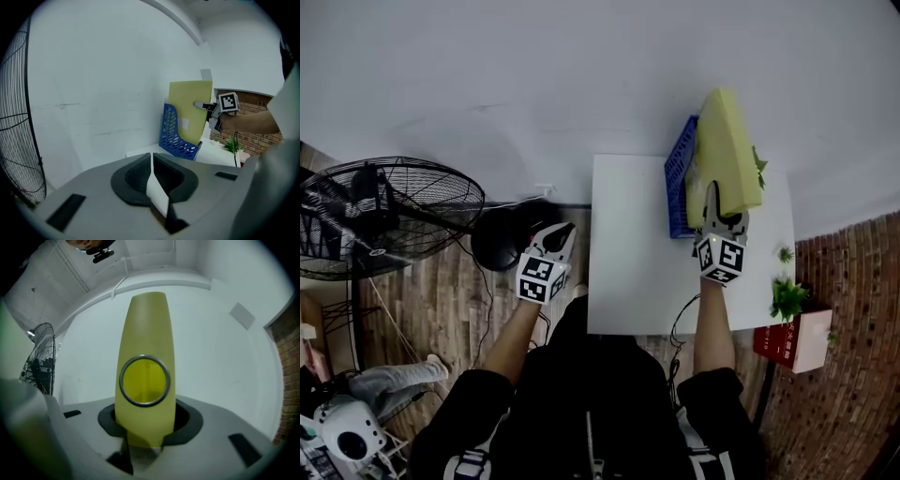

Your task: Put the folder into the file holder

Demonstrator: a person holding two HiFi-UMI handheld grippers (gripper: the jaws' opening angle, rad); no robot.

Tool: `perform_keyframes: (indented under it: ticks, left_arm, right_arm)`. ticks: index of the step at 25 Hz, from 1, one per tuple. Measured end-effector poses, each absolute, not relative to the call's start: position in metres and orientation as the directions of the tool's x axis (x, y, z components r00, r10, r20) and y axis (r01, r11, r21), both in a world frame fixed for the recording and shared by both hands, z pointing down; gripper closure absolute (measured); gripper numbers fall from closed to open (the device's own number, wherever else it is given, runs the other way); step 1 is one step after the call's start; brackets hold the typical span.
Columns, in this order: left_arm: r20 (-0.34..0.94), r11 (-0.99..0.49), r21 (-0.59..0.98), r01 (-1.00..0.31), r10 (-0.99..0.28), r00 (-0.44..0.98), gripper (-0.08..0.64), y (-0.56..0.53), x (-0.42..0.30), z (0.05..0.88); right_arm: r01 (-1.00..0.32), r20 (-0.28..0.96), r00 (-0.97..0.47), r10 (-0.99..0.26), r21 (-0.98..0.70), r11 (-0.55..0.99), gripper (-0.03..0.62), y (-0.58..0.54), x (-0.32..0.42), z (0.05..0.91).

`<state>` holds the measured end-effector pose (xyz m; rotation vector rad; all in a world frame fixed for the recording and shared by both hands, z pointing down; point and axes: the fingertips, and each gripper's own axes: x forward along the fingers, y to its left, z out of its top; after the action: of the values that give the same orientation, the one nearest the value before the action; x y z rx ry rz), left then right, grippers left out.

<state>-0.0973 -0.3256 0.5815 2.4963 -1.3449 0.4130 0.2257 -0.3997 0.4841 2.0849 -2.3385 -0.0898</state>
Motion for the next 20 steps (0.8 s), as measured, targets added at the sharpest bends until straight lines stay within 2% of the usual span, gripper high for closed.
perform_keyframes:
  ticks: [20]
  left_arm:
    - [0.403,-0.475,0.118,-0.872,-0.780,0.479,0.525,-0.321,-0.107,0.595]
  right_arm:
    - [-0.994,0.030,-0.106,-0.994,0.002,0.106,0.427,-0.405,0.226,0.553]
